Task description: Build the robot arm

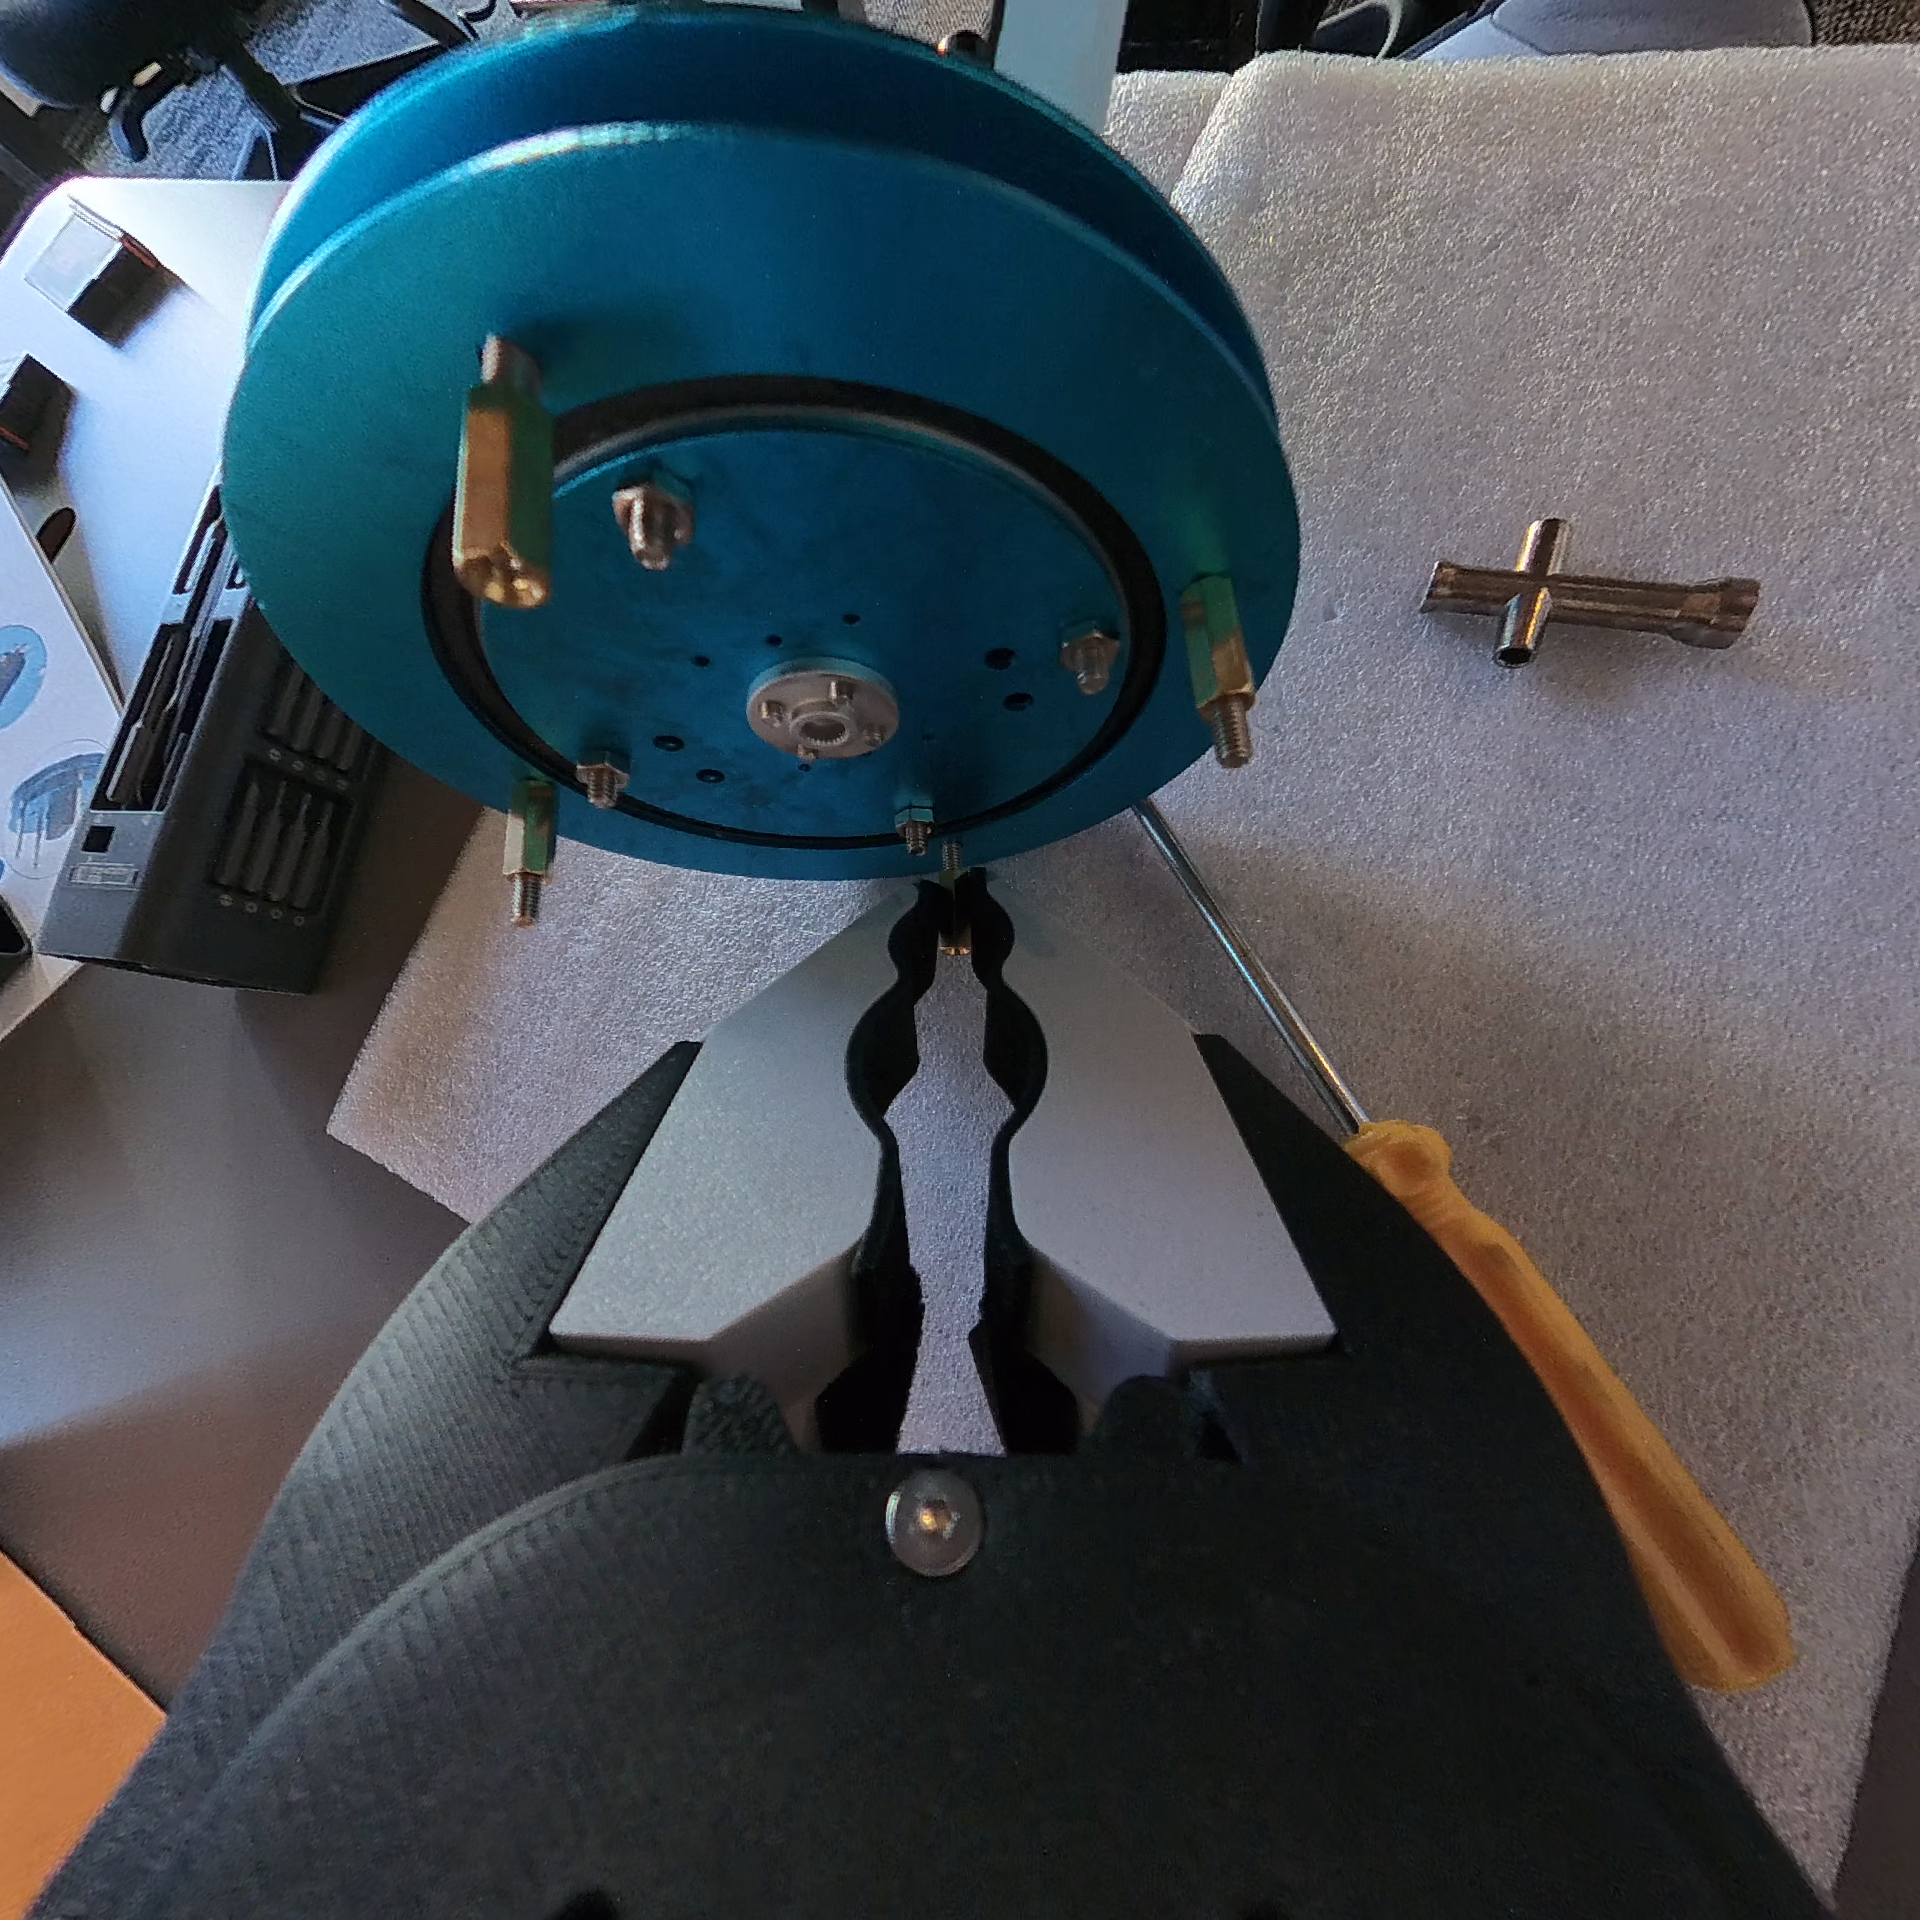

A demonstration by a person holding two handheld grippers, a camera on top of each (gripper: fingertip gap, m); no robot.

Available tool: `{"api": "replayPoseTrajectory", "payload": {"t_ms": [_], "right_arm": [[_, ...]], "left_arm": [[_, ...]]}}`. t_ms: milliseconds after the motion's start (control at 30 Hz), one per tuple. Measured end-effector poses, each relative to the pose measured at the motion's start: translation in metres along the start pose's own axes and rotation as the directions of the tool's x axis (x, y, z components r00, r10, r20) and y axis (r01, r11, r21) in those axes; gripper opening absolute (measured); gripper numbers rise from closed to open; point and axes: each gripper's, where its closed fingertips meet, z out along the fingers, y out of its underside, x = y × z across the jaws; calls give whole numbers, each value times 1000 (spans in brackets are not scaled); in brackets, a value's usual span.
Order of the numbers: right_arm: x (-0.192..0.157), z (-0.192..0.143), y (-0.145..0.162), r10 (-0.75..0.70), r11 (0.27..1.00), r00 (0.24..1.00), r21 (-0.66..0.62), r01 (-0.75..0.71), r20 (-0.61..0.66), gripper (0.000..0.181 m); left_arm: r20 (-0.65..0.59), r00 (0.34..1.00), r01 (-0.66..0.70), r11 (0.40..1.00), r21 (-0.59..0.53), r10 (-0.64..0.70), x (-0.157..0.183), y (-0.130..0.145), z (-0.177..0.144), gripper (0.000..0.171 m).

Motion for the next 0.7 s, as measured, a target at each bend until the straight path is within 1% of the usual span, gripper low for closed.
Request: {"api": "replayPoseTrajectory", "payload": {"t_ms": [267,467,700], "right_arm": [[1,5,-1,-17,999,999,-44,16,-27,16],[1,6,0,-43,996,998,-76,41,-35,16],[1,7,0,-43,991,999,-128,43,-1,16]], "left_arm": [[2,1000,-3,1000,-2,3,0,0,0,4],[-3,1000,-1,1000,-1,1,0,0,0,4],[-1,1000,-6,1000,-1,6,0,-1,0,4]]}}
